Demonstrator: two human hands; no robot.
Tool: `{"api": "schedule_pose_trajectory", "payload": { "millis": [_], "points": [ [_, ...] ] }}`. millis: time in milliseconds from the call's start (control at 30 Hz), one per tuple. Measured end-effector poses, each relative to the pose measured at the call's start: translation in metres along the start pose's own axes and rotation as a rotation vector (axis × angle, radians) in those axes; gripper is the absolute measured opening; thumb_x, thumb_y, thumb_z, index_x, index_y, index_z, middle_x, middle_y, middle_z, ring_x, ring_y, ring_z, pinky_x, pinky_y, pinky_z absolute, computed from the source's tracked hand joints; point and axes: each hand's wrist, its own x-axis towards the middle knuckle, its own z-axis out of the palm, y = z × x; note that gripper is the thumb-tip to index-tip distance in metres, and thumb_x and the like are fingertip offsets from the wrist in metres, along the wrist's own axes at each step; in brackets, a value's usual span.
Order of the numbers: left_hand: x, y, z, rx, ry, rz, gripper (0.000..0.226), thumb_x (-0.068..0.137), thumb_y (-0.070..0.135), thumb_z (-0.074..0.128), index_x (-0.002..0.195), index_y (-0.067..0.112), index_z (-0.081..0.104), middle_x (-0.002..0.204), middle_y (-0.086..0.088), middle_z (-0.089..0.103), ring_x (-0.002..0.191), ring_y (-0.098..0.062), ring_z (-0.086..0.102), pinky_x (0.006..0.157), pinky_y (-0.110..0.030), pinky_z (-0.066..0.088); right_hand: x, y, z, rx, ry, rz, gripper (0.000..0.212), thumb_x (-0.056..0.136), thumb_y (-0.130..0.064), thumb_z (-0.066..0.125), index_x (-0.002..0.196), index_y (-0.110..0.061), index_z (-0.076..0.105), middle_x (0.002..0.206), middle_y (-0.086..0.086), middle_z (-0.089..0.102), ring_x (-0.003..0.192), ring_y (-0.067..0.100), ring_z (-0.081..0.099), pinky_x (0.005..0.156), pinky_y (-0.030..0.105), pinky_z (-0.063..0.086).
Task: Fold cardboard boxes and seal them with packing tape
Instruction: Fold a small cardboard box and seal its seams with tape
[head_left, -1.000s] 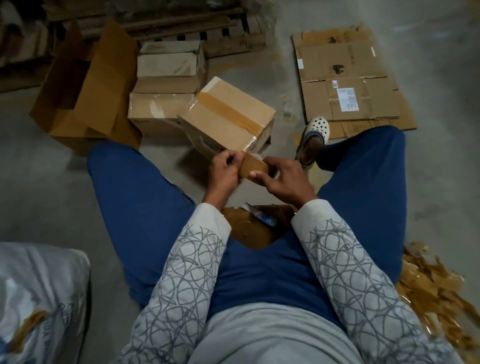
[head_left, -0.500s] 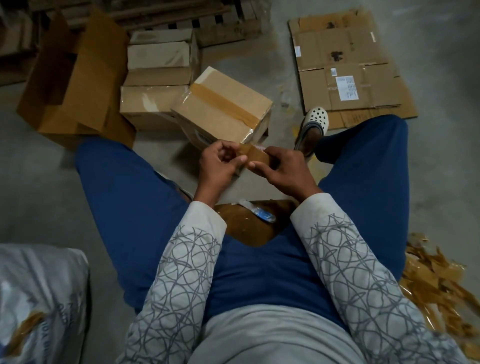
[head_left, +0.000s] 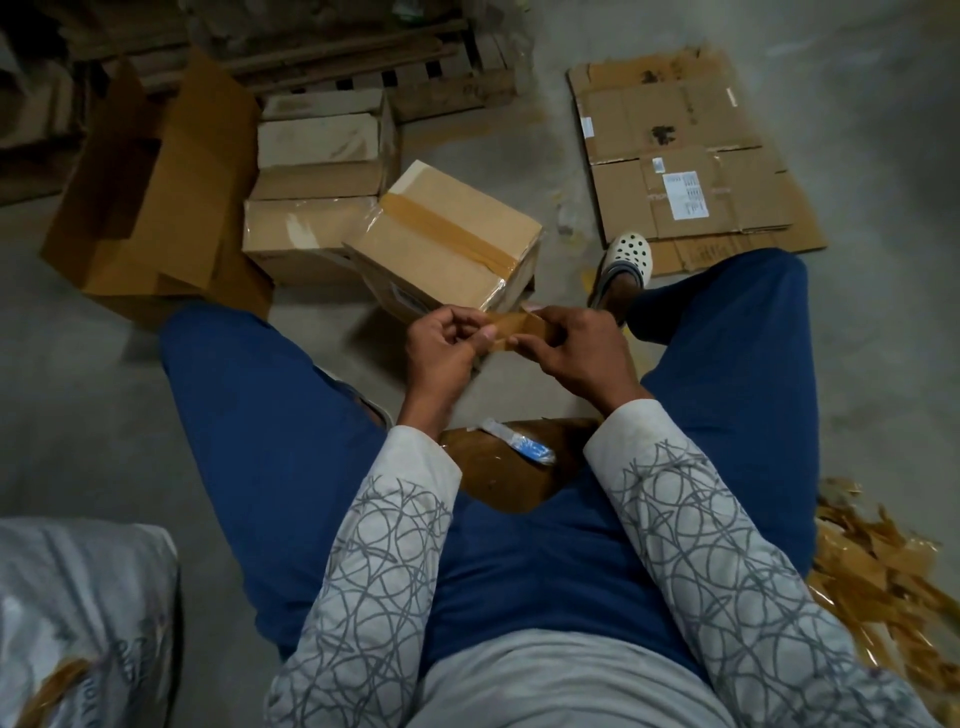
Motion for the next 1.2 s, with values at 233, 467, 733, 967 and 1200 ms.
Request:
{"api": "schedule_pose_trajectory", "payload": {
  "millis": [233,467,733,967,1200],
  "points": [
    [0.038,0.003,-0.004,-0.088,-0.085,-0.220,0.030,0.085,-0.014,0.059,0.093,0.012,0.069,0.094,-0.007,0.071,0.094,-0.022,0.066,0.069,-0.023,0.055,0.037,-0.006,-0.015,-0.128,-0.293,-0.040,0.055,0.090,-0.061,0.063,0.133,-0.029,0.049,0.102,0.004,0.068,0.088,0.023,0.066,0.070,0.030,0.046],
    [0.089,0.003,0.012,-0.053,-0.150,-0.299,0.015,0.083,-0.004,0.075,0.088,0.010,0.071,0.092,-0.005,0.074,0.086,-0.019,0.070,0.063,-0.022,0.054,0.092,0.015,-0.037,-0.265,-0.537,-0.096,0.061,0.087,-0.069,0.060,0.131,-0.027,0.059,0.107,0.003,0.066,0.093,0.022,0.062,0.075,0.029,0.040],
    [0.099,-0.050,0.027,-0.265,0.238,-0.452,0.024,0.082,-0.016,0.070,0.075,0.006,0.064,0.070,-0.006,0.064,0.060,-0.013,0.059,0.047,-0.018,0.047,0.124,0.077,-0.037,-0.363,-0.541,-0.033,0.043,0.083,-0.065,0.066,0.107,-0.030,0.074,0.088,-0.003,0.072,0.090,0.025,0.070,0.082,0.040,0.056],
    [0.123,-0.082,0.048,-0.350,0.424,-0.539,0.020,0.084,-0.010,0.072,0.078,0.009,0.067,0.052,0.007,0.064,0.045,-0.003,0.052,0.046,-0.015,0.043,0.185,0.086,-0.008,-0.534,-0.483,-0.100,0.049,0.077,-0.067,0.073,0.102,-0.026,0.074,0.083,0.008,0.068,0.087,0.031,0.067,0.070,0.035,0.045],
    [0.148,-0.107,0.063,-0.454,0.656,-0.635,0.015,0.085,-0.005,0.074,0.090,0.010,0.073,0.070,-0.002,0.068,0.052,-0.005,0.053,0.051,-0.016,0.043,0.229,0.069,0.033,-0.656,-0.424,-0.158,0.063,0.074,-0.066,0.075,0.110,-0.015,0.070,0.098,0.022,0.071,0.088,0.041,0.068,0.076,0.041,0.047]
  ]
}}
